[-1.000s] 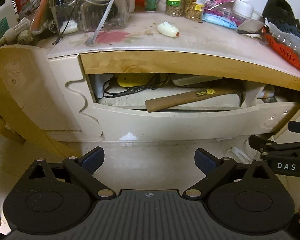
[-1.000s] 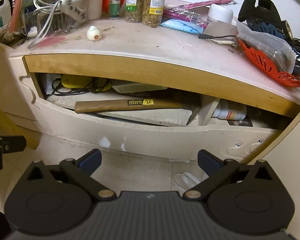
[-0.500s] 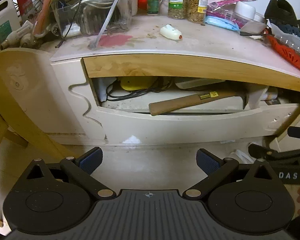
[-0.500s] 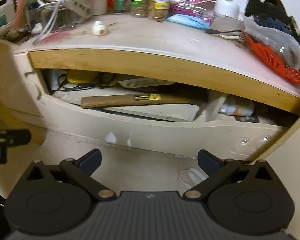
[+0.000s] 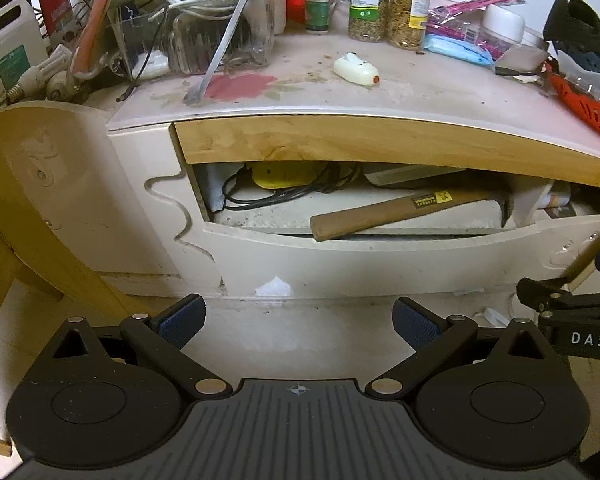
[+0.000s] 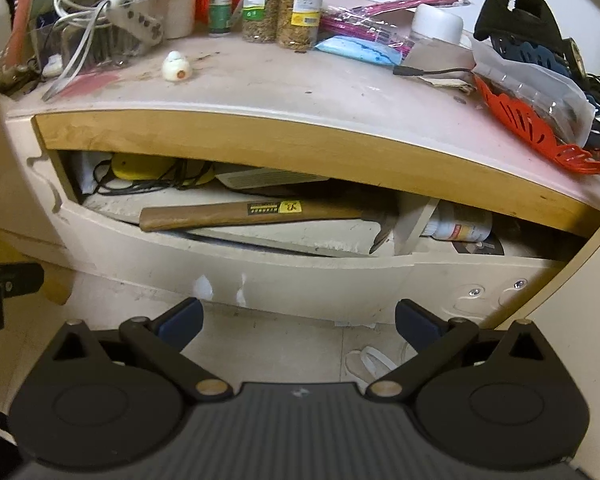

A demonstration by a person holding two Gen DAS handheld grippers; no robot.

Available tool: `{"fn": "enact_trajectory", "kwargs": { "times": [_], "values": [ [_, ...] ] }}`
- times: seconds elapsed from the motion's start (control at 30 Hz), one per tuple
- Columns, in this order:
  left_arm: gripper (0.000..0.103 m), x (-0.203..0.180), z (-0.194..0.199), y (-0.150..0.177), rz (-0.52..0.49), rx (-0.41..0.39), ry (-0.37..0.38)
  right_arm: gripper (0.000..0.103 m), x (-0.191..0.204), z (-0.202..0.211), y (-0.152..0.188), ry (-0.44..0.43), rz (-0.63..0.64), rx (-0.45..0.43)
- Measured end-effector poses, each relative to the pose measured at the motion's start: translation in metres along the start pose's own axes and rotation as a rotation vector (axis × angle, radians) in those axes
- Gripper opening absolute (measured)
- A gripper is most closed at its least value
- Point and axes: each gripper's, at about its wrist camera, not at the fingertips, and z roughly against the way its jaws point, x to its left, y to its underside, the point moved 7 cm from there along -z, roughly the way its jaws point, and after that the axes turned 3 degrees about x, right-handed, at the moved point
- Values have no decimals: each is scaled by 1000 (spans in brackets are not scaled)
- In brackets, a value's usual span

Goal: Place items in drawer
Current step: 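Move both grippers toward the partly open white drawer under the tabletop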

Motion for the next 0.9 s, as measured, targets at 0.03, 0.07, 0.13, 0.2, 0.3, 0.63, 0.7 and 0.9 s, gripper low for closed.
{"fn": "enact_trajectory", "kwargs": {
  "times": [0.03,0.07,0.13,0.2,0.3,0.63,0.7,0.9],
  "values": [
    [103,0,-2,0,1,4,0,103,0,-1,-1,-2,-6,0],
    [103,0,-3,-1,3,9,1,103,0,-2,-2,-4,-13,0],
    [103,0,-7,-2,3,17,5,103,-1,-4,-4,-8,-26,1],
    [103,-1,-11,-3,3,25,6,103,-2,-6,-2,-14,-30,6],
    [103,-3,-16,-5,1,33,2,103,0,-9,-2,-21,-26,3],
    [103,-7,-32,-9,3,44,-10,103,6,-24,-5,-25,-13,27],
    [103,-8,-35,-10,1,44,-10,103,6,-27,-6,-25,-17,31],
    [103,-10,-42,-15,-6,46,-19,103,6,-36,-9,-27,-31,44]
  ]
}}
